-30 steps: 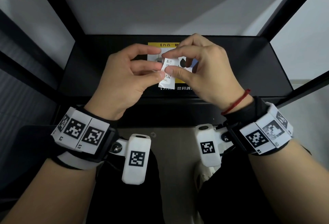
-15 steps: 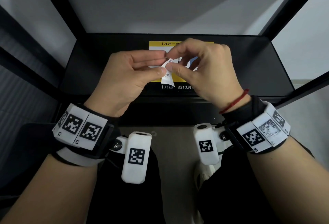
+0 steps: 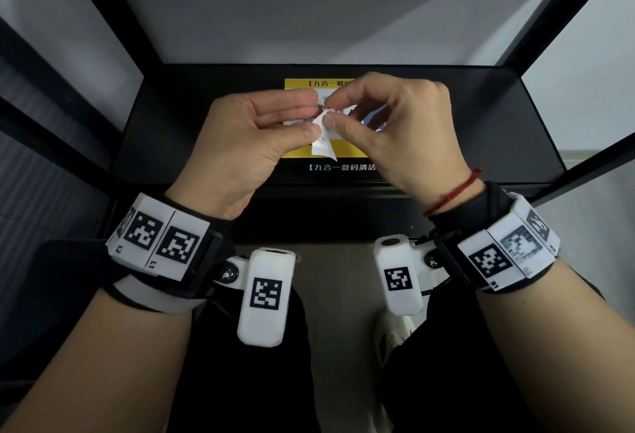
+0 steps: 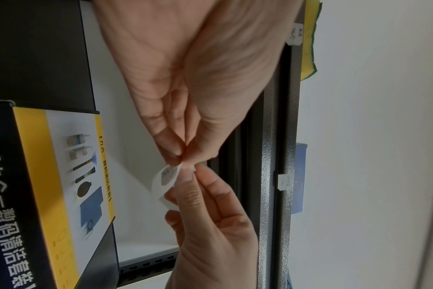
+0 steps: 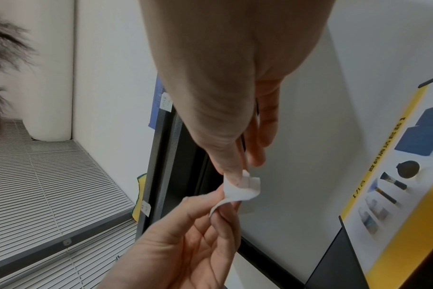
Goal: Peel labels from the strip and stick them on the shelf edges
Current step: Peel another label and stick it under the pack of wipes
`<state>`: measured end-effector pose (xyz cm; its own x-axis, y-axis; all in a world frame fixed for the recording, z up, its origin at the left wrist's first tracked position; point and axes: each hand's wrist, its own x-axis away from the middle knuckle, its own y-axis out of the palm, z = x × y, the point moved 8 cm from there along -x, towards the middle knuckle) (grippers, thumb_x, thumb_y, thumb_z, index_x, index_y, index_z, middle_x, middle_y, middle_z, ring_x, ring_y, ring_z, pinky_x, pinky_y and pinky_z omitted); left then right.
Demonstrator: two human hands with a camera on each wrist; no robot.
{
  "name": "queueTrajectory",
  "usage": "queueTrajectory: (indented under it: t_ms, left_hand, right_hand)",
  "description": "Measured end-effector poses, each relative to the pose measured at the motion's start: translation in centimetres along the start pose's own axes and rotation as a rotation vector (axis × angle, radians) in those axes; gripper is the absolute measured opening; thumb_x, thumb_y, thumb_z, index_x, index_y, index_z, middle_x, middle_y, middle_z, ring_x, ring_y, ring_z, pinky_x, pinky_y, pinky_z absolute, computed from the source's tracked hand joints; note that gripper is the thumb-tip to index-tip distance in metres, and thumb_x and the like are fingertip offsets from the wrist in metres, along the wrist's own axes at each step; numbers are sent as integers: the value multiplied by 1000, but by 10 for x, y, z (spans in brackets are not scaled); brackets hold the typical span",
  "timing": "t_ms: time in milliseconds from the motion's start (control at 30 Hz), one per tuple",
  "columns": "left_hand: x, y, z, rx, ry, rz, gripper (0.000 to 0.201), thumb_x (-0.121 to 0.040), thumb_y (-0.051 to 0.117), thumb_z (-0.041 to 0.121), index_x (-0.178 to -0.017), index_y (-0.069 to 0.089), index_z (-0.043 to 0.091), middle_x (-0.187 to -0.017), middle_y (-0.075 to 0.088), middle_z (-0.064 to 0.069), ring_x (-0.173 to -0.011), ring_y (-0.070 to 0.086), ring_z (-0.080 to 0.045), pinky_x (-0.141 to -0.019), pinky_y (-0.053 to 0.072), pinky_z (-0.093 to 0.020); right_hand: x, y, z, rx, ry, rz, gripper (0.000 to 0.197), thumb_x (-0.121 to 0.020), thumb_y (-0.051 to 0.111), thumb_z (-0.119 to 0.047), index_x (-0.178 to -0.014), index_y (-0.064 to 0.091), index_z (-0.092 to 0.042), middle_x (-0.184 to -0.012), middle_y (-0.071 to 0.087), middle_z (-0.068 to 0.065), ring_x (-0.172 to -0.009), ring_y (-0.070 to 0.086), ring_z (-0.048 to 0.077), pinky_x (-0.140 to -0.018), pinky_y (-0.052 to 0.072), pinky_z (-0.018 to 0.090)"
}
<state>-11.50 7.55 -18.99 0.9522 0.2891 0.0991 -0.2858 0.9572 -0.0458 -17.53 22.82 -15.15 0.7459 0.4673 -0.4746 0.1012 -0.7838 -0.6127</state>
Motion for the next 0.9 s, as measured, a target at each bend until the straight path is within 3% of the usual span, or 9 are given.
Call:
queueTrajectory:
  t_ms: [233, 300, 367, 467, 567, 633, 767, 900]
  left_hand:
    - [-2, -4, -1, -10, 0, 15, 33, -82, 79, 1, -109, 75, 19, -108, 80, 1, -105, 75, -7, -94, 59, -23]
    - [-2, -5, -1, 22, -11, 44, 28, -79, 83, 15, -106, 77, 19, -107, 80, -9, -103, 75, -11, -93, 60, -26]
    - [-3, -6, 0, 78, -17, 71, 21, -80, 80, 28, -99, 79, 18, -103, 80, -13, -96, 72, -16, -86, 61, -23]
    - [-5, -15, -2, 86, -1, 161, 12, -90, 76, 22, -99, 78, 15, -93, 81, -1, -85, 76, -9, -77, 57, -15]
    - [-8, -23, -3, 11, 40, 222, 12, -88, 77, 6, -95, 77, 17, -86, 77, 1, -73, 75, -4, -73, 56, -13]
    - [-9, -22, -1, -126, 78, 199, 18, -87, 77, 3, -93, 78, 20, -86, 77, 4, -73, 75, -2, -73, 56, -12]
    - [-4, -6, 6, -396, 141, 59, 20, -85, 80, 15, -86, 78, 35, -89, 79, 16, -87, 76, 0, -83, 57, -14]
    - [0, 4, 9, -440, 144, -8, 12, -83, 84, 22, -90, 80, 30, -91, 80, 12, -85, 76, -1, -87, 60, -22]
  right_hand:
    - [-1, 2, 0, 6, 1, -19, 6, -86, 77, -26, -87, 77, -21, -71, 57, -34, -73, 65, 8, -66, 46, 9]
    - [-1, 2, 1, 1, 10, -22, 5, -86, 77, -26, -86, 77, -21, -71, 57, -34, -73, 65, 7, -65, 44, 8]
    - [-1, 2, 3, -4, 21, -26, 6, -86, 77, -27, -86, 77, -22, -69, 57, -33, -73, 65, 8, -66, 44, 8]
    - [-1, 3, 3, -18, 27, -36, 5, -86, 77, -27, -86, 76, -22, -70, 58, -33, -74, 65, 9, -65, 46, 9]
    - [-1, 2, 4, -49, 32, -50, 3, -86, 78, -26, -86, 76, -23, -75, 63, -28, -69, 64, 8, -65, 50, 14]
    - [-1, 0, 7, -64, 49, -51, 3, -87, 78, -26, -88, 76, -24, -77, 66, -25, -66, 62, 4, -65, 51, 15]
    - [-1, -4, 11, -60, 72, -68, 4, -88, 76, -26, -92, 76, -26, -78, 67, -25, -66, 60, -1, -66, 48, 10]
    - [-1, -1, 11, -41, 80, -106, 5, -89, 75, -22, -94, 77, -23, -75, 63, -28, -63, 57, -4, -62, 42, 6]
